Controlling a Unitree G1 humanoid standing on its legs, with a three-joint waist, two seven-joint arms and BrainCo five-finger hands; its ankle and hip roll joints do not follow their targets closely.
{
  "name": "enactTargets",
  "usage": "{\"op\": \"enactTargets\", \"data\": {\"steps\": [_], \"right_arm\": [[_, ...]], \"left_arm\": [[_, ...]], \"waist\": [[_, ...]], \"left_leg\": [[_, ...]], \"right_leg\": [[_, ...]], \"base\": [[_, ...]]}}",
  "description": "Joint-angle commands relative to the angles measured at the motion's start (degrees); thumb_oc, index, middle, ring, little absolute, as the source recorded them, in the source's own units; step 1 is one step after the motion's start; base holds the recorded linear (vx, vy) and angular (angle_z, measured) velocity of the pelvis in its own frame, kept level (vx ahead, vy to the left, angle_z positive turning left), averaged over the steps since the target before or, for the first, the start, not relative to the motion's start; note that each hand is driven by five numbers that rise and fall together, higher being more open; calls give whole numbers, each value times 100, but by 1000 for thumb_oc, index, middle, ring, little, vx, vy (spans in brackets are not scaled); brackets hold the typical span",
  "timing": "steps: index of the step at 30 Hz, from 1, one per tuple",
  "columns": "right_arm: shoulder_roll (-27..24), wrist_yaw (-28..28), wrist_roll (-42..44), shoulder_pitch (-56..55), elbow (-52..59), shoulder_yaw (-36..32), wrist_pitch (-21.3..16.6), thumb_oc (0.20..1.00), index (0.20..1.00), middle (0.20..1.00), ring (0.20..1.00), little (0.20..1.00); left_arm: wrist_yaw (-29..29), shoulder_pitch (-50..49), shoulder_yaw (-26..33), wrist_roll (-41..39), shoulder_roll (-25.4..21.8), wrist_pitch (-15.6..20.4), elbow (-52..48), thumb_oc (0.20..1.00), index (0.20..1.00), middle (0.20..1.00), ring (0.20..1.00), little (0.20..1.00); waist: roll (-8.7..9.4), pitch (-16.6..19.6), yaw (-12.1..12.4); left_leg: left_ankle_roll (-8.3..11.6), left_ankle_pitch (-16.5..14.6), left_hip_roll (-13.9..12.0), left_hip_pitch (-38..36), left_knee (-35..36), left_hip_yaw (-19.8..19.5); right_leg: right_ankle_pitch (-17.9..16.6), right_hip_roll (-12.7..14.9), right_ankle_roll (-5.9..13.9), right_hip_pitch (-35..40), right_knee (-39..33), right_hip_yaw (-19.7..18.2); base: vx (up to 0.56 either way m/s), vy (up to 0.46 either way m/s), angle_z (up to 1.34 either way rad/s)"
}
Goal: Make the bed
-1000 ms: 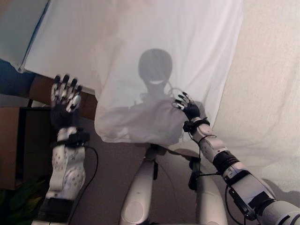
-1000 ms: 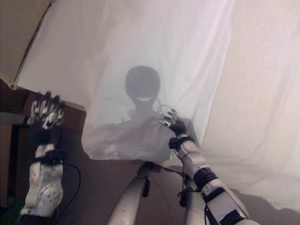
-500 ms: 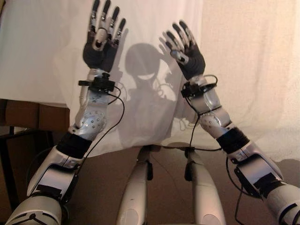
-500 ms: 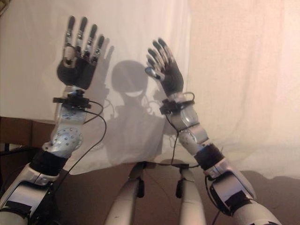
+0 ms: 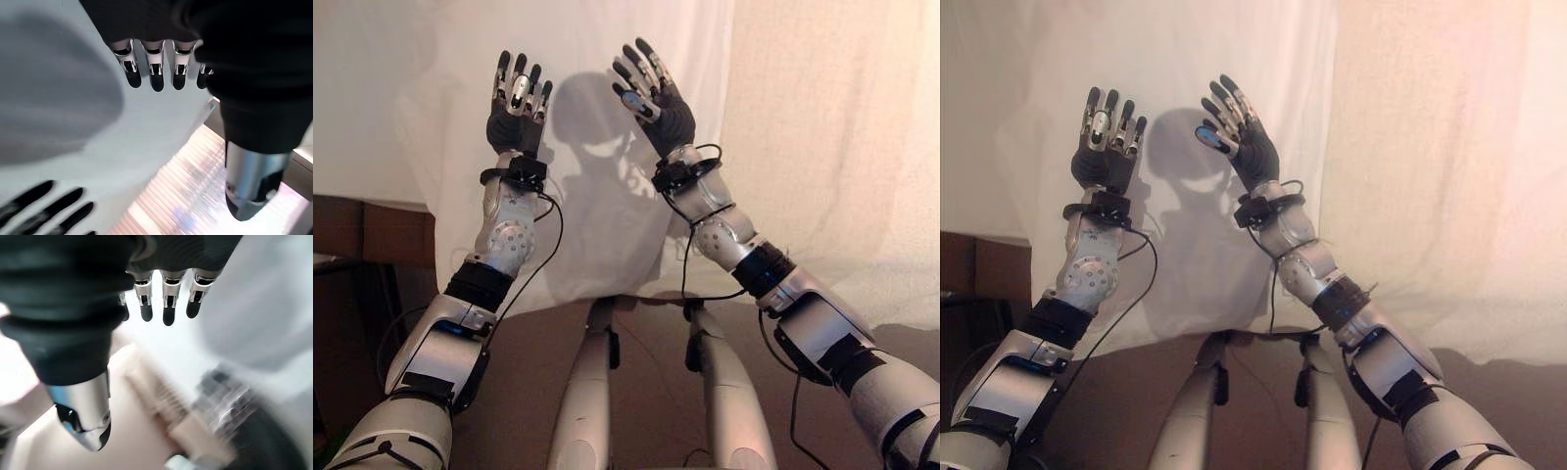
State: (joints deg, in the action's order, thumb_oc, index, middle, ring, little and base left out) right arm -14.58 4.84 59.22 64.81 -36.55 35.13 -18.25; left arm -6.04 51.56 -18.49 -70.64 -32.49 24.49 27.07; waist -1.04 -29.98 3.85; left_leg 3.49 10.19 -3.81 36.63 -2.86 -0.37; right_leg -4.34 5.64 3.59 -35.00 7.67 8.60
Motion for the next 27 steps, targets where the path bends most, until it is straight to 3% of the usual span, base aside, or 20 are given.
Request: {"op": "enactTargets", "data": {"steps": [1, 6, 8, 14, 22, 27], "right_arm": [[138, 184, -64, 402, -211, -54, 58, 1000, 1000, 1000, 1000, 1000], [191, 386, -433, 454, -1070, -66, 341, 1000, 1000, 1000, 1000, 1000], [38, 615, -1192, 523, -1692, -34, 623, 1000, 1000, 1000, 1000, 1000], [-154, 690, -2432, 224, -2622, -117, 1013, 1000, 1000, 1000, 1000, 1000], [-540, 361, -3865, -1518, -3066, -280, 1291, 1000, 1000, 1000, 1000, 1000], [-787, 251, -3858, -2314, -3244, -752, 1313, 1000, 1000, 1000, 1000, 1000]], "left_arm": [[-356, 485, 313, 607, -193, 294, 341, 1000, 1000, 1000, 1000, 1000], [-625, 537, 311, 848, -64, 201, 780, 1000, 1000, 1000, 1000, 1000], [-672, 441, 265, 1052, -16, 81, 1011, 1000, 1000, 1000, 1000, 1000], [-706, 102, 394, 1419, 76, -186, 1752, 1000, 1000, 1000, 1000, 1000], [-592, -1516, 1180, 1937, 553, -509, 2549, 1000, 1000, 1000, 1000, 1000], [-501, -2252, 1560, 1983, 852, -581, 2753, 1000, 1000, 1000, 1000, 1000]], "waist": [[322, 19, 151], [315, 19, 199], [279, 19, 233], [229, 19, 206], [169, 19, 97], [169, 19, 38]], "left_leg": [[159, -382, 469, 147, -354, -68], [159, -442, 495, 428, -508, -116], [169, -443, 516, 622, -560, -144], [154, -435, 541, 827, -610, -164], [98, -432, 592, 758, -548, -96], [34, -573, 632, 642, -711, -15]], "right_leg": [[-275, 31, 454, 202, -426, 92], [-285, 28, 437, 11, -419, 168], [-284, 38, 432, -123, -411, 212], [-263, 52, 433, -309, -351, 246], [-168, 114, 419, -378, -184, 183], [-128, 140, 415, -314, -73, 89]], "base": [[15, 1, 4], [14, -6, 9], [5, 2, 7], [-3, 21, 8], [-1, 9, 0], [-5, 9, -1]]}}
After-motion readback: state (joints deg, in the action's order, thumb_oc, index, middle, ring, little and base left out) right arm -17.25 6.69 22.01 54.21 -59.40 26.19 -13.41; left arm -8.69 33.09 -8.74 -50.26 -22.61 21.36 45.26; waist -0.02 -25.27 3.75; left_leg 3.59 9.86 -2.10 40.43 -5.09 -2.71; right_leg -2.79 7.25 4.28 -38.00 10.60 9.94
